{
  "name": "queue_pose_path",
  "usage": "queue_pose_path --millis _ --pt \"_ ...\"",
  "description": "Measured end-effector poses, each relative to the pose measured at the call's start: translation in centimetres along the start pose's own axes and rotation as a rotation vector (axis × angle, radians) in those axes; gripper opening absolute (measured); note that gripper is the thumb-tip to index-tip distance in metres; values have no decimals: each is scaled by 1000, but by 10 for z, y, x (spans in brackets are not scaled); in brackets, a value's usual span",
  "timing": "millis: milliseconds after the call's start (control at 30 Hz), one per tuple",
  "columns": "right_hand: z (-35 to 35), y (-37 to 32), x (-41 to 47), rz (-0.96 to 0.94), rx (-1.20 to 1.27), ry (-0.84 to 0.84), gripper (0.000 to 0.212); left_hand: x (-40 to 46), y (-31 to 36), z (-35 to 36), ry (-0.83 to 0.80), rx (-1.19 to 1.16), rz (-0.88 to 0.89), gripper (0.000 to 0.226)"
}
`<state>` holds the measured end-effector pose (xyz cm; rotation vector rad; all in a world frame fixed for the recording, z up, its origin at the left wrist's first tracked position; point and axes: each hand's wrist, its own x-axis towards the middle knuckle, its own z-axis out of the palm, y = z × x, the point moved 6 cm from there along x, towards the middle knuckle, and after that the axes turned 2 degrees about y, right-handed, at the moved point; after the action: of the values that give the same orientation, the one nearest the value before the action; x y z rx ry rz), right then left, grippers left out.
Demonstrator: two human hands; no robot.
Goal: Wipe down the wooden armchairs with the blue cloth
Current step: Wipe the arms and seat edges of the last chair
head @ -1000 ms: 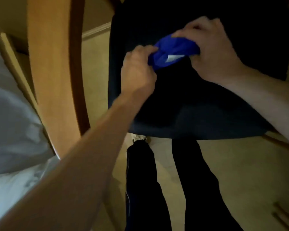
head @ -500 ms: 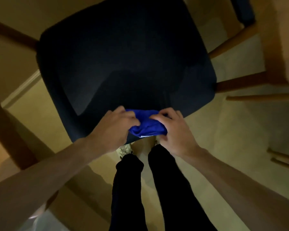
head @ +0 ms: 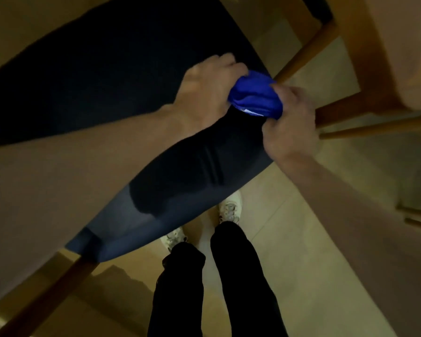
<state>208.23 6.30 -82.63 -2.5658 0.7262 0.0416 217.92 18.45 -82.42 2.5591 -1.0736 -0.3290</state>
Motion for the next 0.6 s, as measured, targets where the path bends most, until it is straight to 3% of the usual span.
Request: queue_pose_path --millis 100,267,333,400,533,600 --pt "8 -9 -40 23 66 23 59 -46 -2 -2 2 -58 38 38" --pt "27 -17 -114 -98 68 -245 59 -121 6 0 -237 26 196 48" --pt "23 -15 -111 -168 30 -325 61 -125 8 1 -248 120 203 48" --pt "7 -12 -88 -211 -1 -294 63 -109 10 -7 -182 147 154 48" --pt "-25 -9 -18 -181 -51 -44 73 -25 23 -32 116 87 29 54" --pt "-19 -5 18 -114 -115 -51 74 34 24 -30 175 87 -22 45"
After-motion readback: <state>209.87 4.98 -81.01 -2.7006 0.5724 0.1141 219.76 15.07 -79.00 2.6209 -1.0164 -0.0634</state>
